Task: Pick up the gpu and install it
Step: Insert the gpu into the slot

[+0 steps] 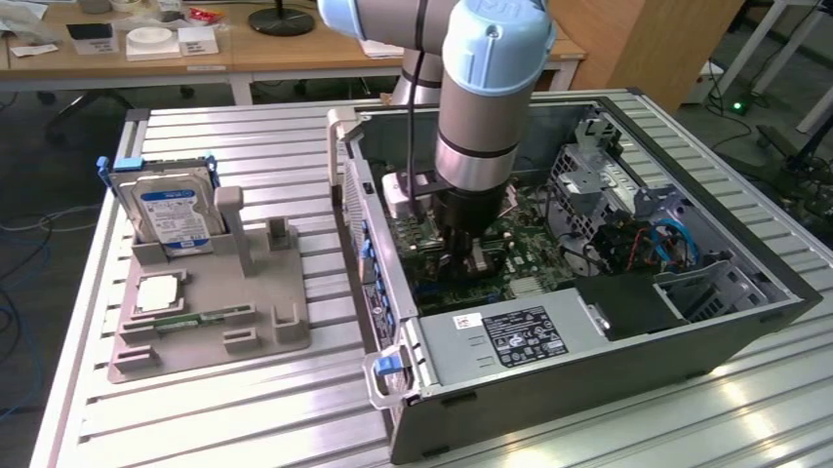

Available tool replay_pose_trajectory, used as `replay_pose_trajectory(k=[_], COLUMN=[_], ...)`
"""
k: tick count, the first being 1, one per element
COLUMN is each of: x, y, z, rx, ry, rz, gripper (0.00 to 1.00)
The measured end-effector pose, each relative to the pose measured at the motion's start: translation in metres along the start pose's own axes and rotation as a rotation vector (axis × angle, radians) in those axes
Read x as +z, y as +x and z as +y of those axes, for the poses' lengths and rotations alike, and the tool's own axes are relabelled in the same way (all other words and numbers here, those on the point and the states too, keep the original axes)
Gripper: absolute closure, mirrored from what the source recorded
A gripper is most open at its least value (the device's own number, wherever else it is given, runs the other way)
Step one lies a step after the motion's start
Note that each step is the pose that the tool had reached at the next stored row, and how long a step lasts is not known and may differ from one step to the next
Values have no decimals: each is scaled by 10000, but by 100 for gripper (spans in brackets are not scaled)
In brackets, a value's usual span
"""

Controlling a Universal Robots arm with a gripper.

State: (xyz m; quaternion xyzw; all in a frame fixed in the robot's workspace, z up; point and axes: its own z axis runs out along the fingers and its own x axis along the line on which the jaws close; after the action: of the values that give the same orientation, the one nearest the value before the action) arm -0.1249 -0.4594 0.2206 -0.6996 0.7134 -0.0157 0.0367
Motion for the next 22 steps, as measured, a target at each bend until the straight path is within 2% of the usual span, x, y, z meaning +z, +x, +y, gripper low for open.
replay_pose_trajectory(k=[2,3,10,22], x=[-1,-9,-84,-408], y=[0,1,-1,-10], z=[0,-3,-8,-31], rx=[0,-6,-12,-18], ry=[18,17,109,368], rz=[1,13,10,5], gripper=[72,65,65,65])
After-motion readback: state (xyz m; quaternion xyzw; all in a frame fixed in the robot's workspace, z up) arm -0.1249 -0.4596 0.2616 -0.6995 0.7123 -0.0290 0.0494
